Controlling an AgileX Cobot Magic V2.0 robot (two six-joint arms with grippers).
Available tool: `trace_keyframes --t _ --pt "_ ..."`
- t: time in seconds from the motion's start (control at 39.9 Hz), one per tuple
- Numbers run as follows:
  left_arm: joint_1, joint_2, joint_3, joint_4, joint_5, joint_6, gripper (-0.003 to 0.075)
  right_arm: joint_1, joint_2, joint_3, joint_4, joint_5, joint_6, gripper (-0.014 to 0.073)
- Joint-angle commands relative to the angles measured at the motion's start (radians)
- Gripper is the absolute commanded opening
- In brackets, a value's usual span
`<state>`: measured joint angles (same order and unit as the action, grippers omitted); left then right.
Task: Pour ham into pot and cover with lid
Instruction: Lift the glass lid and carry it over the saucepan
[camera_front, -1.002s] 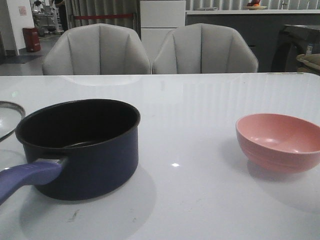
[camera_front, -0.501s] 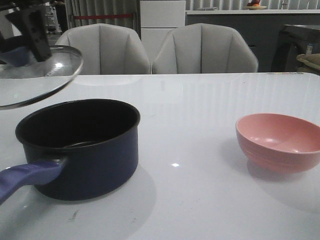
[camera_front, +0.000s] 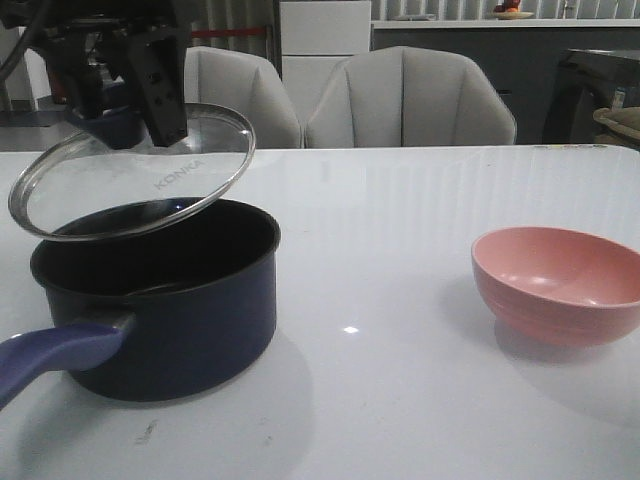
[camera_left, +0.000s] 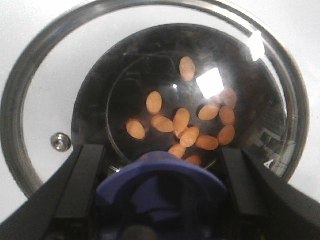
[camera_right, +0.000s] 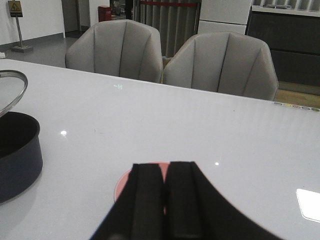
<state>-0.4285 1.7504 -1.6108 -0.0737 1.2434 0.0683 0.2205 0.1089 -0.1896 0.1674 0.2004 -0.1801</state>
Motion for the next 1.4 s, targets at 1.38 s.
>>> trace_keyframes --t 1.38 --pt "-0.007 0.043 -0.005 -0.097 0.046 -0.002 0.0493 0.003 0.009 -0.028 0.003 -0.082 -0.004 0.0142"
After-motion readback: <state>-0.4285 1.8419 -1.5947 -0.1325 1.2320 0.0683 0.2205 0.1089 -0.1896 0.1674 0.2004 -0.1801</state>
